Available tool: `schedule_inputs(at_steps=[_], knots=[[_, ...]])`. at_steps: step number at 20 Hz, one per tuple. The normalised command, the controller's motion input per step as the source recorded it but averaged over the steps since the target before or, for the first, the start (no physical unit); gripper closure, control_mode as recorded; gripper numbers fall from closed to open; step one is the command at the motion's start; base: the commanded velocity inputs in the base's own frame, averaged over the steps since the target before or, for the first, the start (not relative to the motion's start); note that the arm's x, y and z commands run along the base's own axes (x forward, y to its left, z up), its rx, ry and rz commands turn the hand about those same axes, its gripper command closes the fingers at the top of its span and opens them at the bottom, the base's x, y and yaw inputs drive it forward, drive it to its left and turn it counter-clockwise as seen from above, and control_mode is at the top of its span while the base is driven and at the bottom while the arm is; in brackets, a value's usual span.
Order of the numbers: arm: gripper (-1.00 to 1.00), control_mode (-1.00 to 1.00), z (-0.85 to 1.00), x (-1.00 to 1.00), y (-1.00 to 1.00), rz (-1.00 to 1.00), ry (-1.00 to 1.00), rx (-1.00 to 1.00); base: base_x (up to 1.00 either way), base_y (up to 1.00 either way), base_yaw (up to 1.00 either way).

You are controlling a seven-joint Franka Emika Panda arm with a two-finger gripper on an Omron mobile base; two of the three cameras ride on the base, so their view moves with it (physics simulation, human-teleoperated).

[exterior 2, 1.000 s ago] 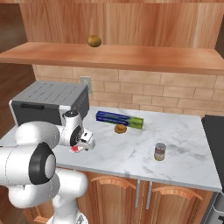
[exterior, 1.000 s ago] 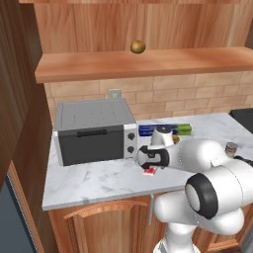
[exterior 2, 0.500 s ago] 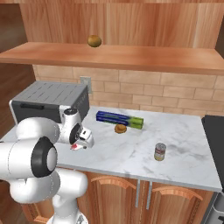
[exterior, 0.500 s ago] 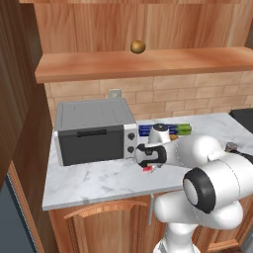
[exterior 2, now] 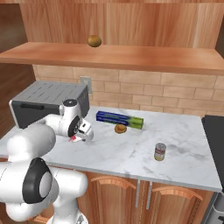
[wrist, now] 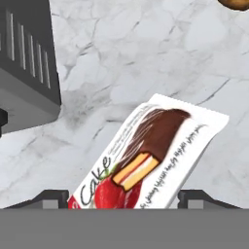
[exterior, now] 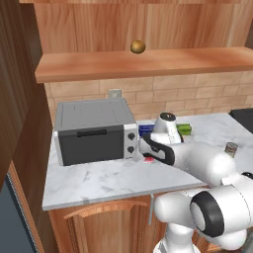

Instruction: Pick the bar and canned food from the counter and place them in the cabinets closest to them.

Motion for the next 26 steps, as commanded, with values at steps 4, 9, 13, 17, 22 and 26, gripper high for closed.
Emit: schedule_inputs(at_steps=[4, 9, 13, 17, 22, 26], knots=[[1.00, -1.00, 0.72, -0.17, -0.10, -0.04, -0.09, 0.03, 0.00, 0.00, 0.00], [1.00, -1.00, 0.70, -0.24, -0.15, -0.04, -0.08, 0.00, 0.00, 0.00, 0.00], [1.00, -1.00, 0.71, -0.30, -0.19, -0.04, -0.05, 0.00, 0.00, 0.00, 0.00], [1.00, -1.00, 0.71, -0.39, -0.22, -0.03, -0.01, 0.00, 0.00, 0.00, 0.00], [1.00, -1.00, 0.69, -0.44, -0.24, -0.05, 0.00, 0.00, 0.00, 0.00, 0.00], [1.00, -1.00, 0.68, -0.31, -0.22, -0.08, -0.01, 0.00, 0.00, 0.00, 0.00]])
